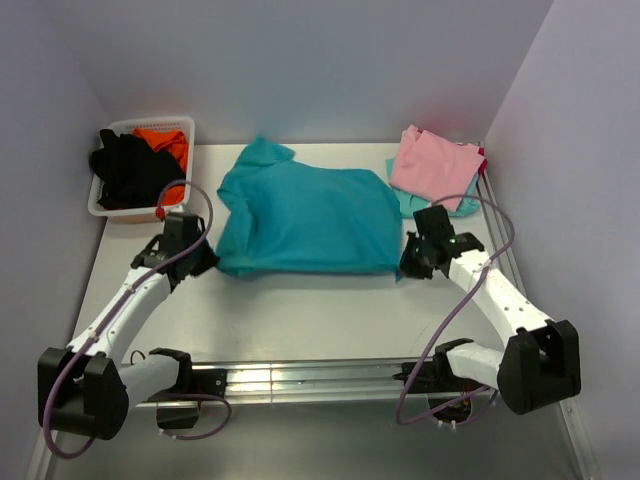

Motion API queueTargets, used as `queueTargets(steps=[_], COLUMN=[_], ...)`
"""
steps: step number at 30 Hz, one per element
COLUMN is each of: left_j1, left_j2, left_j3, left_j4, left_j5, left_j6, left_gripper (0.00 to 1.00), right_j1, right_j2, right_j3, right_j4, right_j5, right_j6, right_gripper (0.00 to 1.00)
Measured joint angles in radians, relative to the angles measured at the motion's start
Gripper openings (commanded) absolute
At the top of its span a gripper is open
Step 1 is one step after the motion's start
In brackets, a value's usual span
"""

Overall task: Fold and stack the t-shirts
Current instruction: Flatten the tshirt out

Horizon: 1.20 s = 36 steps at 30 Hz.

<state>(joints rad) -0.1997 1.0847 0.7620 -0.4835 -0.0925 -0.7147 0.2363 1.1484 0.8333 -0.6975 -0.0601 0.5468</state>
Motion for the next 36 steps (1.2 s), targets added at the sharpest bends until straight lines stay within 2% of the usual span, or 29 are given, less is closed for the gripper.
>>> queueTargets(steps=[3, 20, 27, 31, 32, 33, 34, 35, 36], left_j1=[0.0, -0.014, -0.047, -0.073, -0.076, -0.078, -0.079, -0.08, -0.08], left_j2=[0.002, -0.011, -0.031, -0.109, -0.133, -0.158, -0.187, -0.212, -0.241], left_j3=[-0.089, -0.115, -0.136, -0.178, -0.186, -0.19, -0.192, -0.192, -0.191], left_j4=[-0.066, -0.067, -0.131, -0.214, -0.241, -0.275, -0.317, -0.351, -0.385], left_j5=[0.018, 0.032, 0.103, 0.158, 0.171, 0.186, 0.201, 0.213, 0.226], left_j6=[-0.034, -0.167, -0.23, -0.277, -0.285, -0.294, -0.3, -0.303, -0.306], left_gripper=[0.0, 0.0, 0.0, 0.16, 0.21, 0.34, 0.55, 0.8, 0.99], right_j1=[0.003, 0.018, 0.098, 0.154, 0.165, 0.175, 0.182, 0.188, 0.193], right_j2=[-0.001, 0.044, -0.05, -0.162, -0.188, -0.216, -0.241, -0.267, -0.293], right_j3=[-0.089, -0.128, -0.168, -0.2, -0.212, -0.226, -0.237, -0.248, -0.254], right_j4=[-0.013, 0.029, -0.086, -0.199, -0.23, -0.27, -0.306, -0.344, -0.386], right_j5=[-0.037, -0.091, -0.099, -0.096, -0.094, -0.093, -0.091, -0.091, -0.094], right_j6=[0.014, 0.039, 0.116, 0.171, 0.185, 0.207, 0.223, 0.238, 0.243], right_gripper=[0.0, 0.0, 0.0, 0.03, 0.22, 0.38, 0.88, 1.0, 1.0])
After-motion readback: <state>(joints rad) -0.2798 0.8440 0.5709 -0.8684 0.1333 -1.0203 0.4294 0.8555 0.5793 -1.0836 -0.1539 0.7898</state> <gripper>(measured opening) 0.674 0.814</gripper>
